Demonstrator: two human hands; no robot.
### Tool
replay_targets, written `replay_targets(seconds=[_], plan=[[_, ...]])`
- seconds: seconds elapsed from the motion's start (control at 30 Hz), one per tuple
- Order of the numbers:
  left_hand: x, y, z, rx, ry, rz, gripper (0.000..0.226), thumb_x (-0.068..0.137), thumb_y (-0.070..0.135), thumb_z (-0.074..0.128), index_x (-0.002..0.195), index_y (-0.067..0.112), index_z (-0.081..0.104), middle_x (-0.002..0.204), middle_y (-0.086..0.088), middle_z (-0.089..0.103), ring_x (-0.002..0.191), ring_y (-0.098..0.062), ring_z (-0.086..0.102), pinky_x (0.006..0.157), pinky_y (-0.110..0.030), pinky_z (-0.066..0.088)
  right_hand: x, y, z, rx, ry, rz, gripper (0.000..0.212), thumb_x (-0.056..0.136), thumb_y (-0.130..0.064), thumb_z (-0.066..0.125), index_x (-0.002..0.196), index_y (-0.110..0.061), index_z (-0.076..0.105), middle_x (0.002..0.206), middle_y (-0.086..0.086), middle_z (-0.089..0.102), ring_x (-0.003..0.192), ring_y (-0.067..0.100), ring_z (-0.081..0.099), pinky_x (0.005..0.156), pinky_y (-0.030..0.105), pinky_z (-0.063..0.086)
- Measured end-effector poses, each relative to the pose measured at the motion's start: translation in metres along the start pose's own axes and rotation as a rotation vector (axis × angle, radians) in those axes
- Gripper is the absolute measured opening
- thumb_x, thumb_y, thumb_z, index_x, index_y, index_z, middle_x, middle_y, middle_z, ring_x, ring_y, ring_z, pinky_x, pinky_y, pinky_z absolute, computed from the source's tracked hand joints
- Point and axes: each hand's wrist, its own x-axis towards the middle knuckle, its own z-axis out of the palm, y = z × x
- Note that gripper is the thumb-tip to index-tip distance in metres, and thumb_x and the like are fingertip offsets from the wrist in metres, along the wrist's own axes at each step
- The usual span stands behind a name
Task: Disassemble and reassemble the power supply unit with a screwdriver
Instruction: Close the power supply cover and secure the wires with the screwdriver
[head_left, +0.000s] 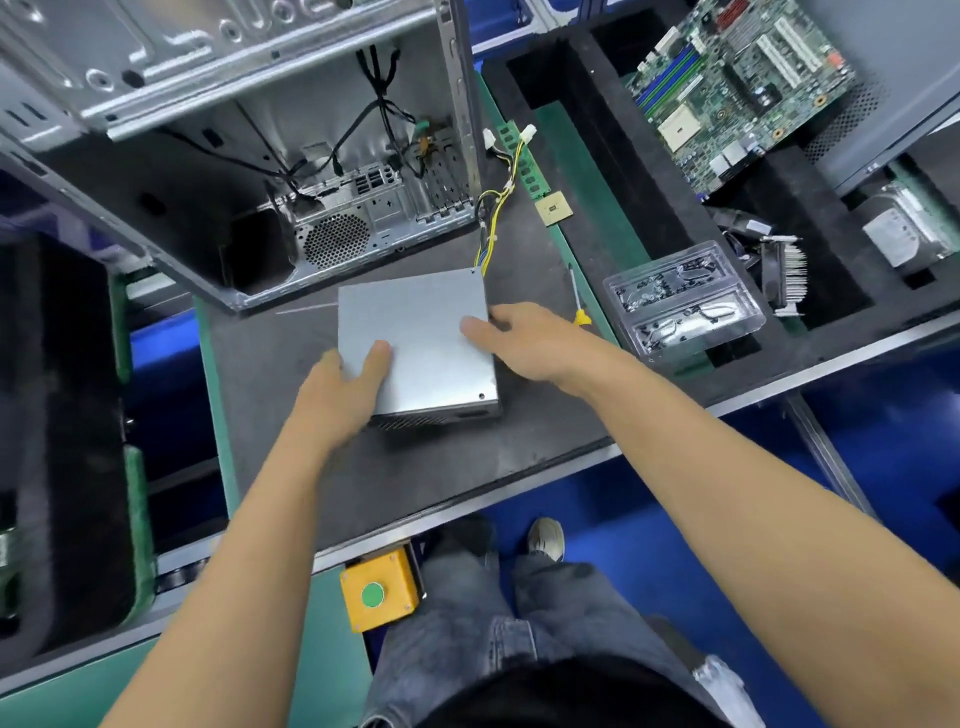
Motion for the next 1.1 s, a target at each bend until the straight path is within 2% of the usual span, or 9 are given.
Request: replay_targets(seconds=[0.03, 0.1, 0.23, 0.4, 0.47, 0.57, 0.77, 0.9, 1.1], plan=[[-0.001, -0.002, 0.004, -0.050, 0.002, 0.033, 0.045, 0.088, 0.065, 0.052, 0.098, 0.023, 0.064, 0.108, 0.007, 0.069, 0.099, -0.019, 0.064, 0.085, -0.036, 0.049, 0.001, 0.001, 0.003, -0.020, 0.020, 0.000, 0.056, 0.099, -0.054, 0.044, 0.130, -0.009, 0.058, 0.128, 0.005, 0.063, 0.116, 0.024, 0.058, 0.104, 0.040, 0.044], [0.002, -0.005, 0.006, -0.157, -0.003, 0.051, 0.037, 0.087, 0.063, 0.056, 0.092, 0.027, 0.061, 0.101, 0.013, 0.069, 0.097, -0.014, 0.066, 0.077, -0.033, 0.049, 0.003, 0.002, 0.008, -0.005, 0.031, 0.021, 0.053, 0.103, -0.046, 0.040, 0.135, -0.007, 0.054, 0.135, 0.010, 0.059, 0.122, 0.027, 0.054, 0.109, 0.041, 0.037], [0.009, -0.008, 0.001, -0.261, -0.103, -0.052, 0.068, 0.068, 0.078, 0.060, 0.109, 0.026, 0.048, 0.112, 0.006, 0.063, 0.096, -0.016, 0.063, 0.070, -0.034, 0.050, 0.002, 0.002, 0.014, 0.054, 0.032, 0.029, 0.054, 0.106, -0.041, 0.035, 0.153, -0.015, 0.035, 0.157, -0.002, 0.038, 0.142, 0.016, 0.034, 0.120, 0.042, 0.025], [0.017, -0.009, -0.001, -0.221, -0.086, 0.013, 0.069, 0.076, 0.074, 0.060, 0.114, 0.018, 0.051, 0.112, 0.001, 0.064, 0.098, -0.019, 0.064, 0.073, -0.036, 0.051, -0.001, 0.002, 0.018, 0.046, 0.056, 0.024, 0.049, 0.107, -0.038, 0.030, 0.151, -0.018, 0.038, 0.150, -0.004, 0.046, 0.138, 0.019, 0.039, 0.118, 0.040, 0.028], [0.018, -0.008, -0.001, -0.216, -0.093, 0.027, 0.074, 0.076, 0.074, 0.060, 0.117, 0.013, 0.054, 0.112, -0.002, 0.066, 0.096, -0.020, 0.065, 0.071, -0.036, 0.051, -0.001, 0.002, 0.019, 0.061, 0.052, 0.013, 0.047, 0.107, -0.036, 0.029, 0.150, -0.021, 0.041, 0.147, -0.005, 0.050, 0.135, 0.018, 0.043, 0.116, 0.037, 0.031], [0.016, -0.009, 0.000, -0.228, -0.059, 0.032, 0.063, 0.079, 0.070, 0.062, 0.112, 0.016, 0.053, 0.108, 0.001, 0.065, 0.089, -0.015, 0.063, 0.064, -0.031, 0.045, -0.002, 0.002, 0.020, 0.060, 0.091, 0.002, 0.044, 0.107, -0.035, 0.030, 0.142, -0.019, 0.050, 0.137, -0.003, 0.058, 0.127, 0.020, 0.050, 0.113, 0.039, 0.036], [0.018, -0.013, 0.003, -0.275, -0.054, 0.028, 0.061, 0.083, 0.065, 0.064, 0.115, 0.013, 0.053, 0.108, 0.000, 0.065, 0.089, -0.018, 0.063, 0.065, -0.031, 0.046, 0.001, -0.001, 0.024, -0.004, 0.138, 0.009, 0.044, 0.106, -0.039, 0.030, 0.134, -0.018, 0.056, 0.126, 0.001, 0.063, 0.118, 0.023, 0.056, 0.108, 0.043, 0.041], [0.018, -0.013, 0.005, -0.300, -0.047, 0.021, 0.058, 0.085, 0.062, 0.065, 0.116, 0.014, 0.052, 0.107, 0.002, 0.064, 0.088, -0.016, 0.063, 0.066, -0.030, 0.046, 0.000, -0.001, 0.022, -0.007, 0.108, 0.016, 0.044, 0.106, -0.039, 0.031, 0.138, -0.020, 0.054, 0.131, -0.003, 0.061, 0.122, 0.020, 0.054, 0.107, 0.036, 0.040], [0.018, -0.009, 0.004, -0.330, -0.088, -0.023, 0.056, 0.085, 0.060, 0.067, 0.114, 0.015, 0.050, 0.109, 0.002, 0.063, 0.091, -0.017, 0.062, 0.072, -0.032, 0.049, 0.003, -0.006, 0.016, -0.009, 0.093, 0.075, 0.040, 0.105, -0.039, 0.038, 0.129, -0.017, 0.060, 0.123, -0.002, 0.062, 0.123, 0.023, 0.052, 0.088, 0.029, 0.035]])
